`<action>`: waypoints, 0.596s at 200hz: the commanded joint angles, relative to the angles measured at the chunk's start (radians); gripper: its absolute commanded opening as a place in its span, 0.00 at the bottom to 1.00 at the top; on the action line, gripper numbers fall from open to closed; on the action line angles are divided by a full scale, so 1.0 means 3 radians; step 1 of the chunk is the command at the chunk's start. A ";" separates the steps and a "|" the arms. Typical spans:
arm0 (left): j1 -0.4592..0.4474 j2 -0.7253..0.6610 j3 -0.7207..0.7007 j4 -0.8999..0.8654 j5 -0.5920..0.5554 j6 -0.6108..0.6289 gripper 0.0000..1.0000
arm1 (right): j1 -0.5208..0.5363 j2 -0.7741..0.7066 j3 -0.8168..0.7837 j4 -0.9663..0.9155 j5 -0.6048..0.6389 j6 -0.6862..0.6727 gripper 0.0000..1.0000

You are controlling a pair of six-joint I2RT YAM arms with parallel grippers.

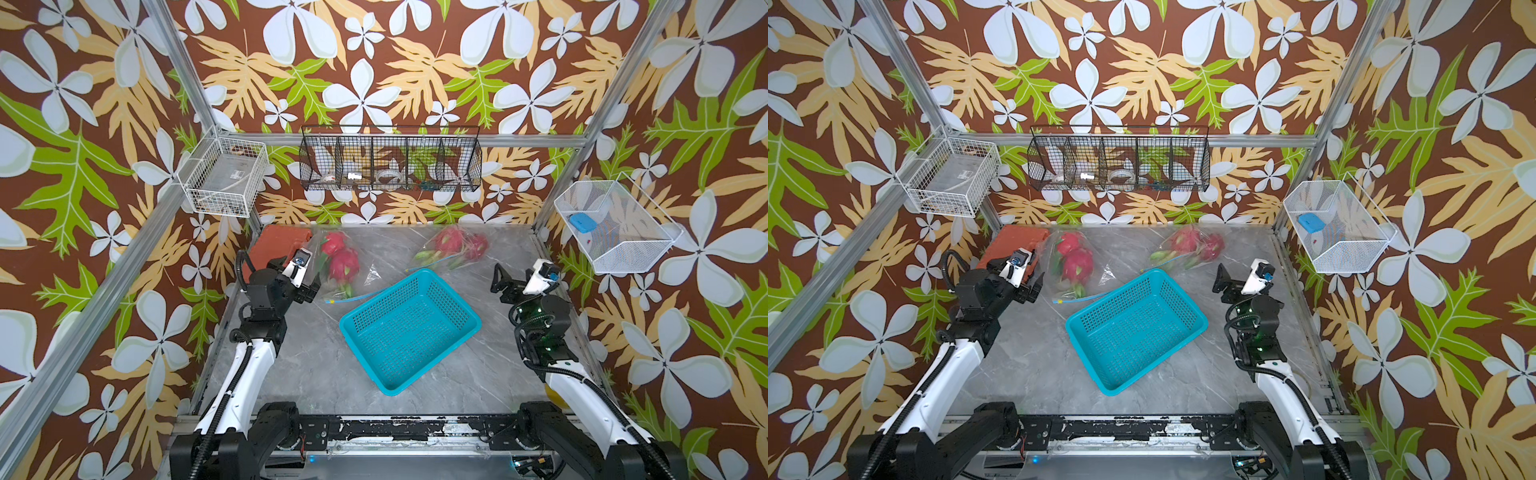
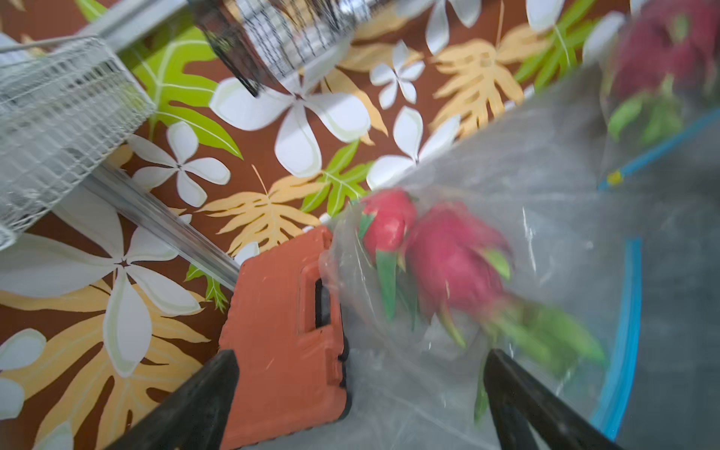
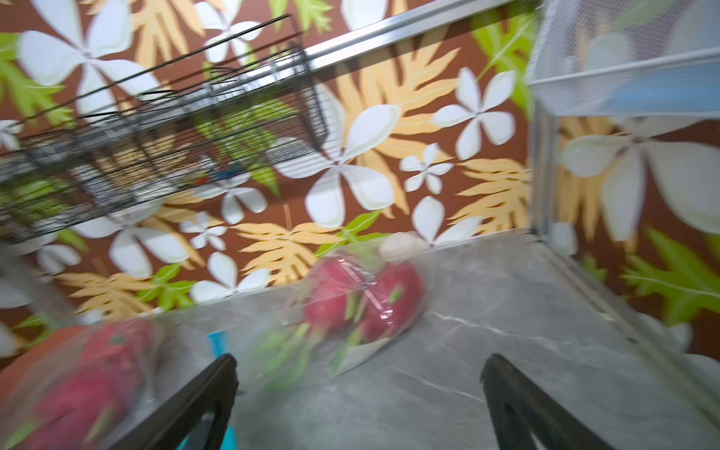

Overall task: Open the zip-top bag and take out the dragon fruit
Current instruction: Adjust the basket at the center of the board.

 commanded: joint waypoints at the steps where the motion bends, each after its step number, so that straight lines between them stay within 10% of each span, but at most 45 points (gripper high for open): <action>1: 0.0007 0.0047 0.0060 -0.0955 0.0202 0.1050 1.00 | 0.0590 0.0136 0.0321 -0.0632 -0.0037 -0.0296 1.00; 52: -0.0084 0.0243 -0.0152 -0.0731 0.0377 0.1719 0.99 | 0.1896 0.1425 0.1146 -0.1253 0.0550 -0.0465 0.91; 119: -0.0271 0.0627 -0.0305 -0.0082 0.0268 0.2486 0.85 | 0.2074 0.2564 0.1648 -0.1381 0.0475 -0.0211 0.87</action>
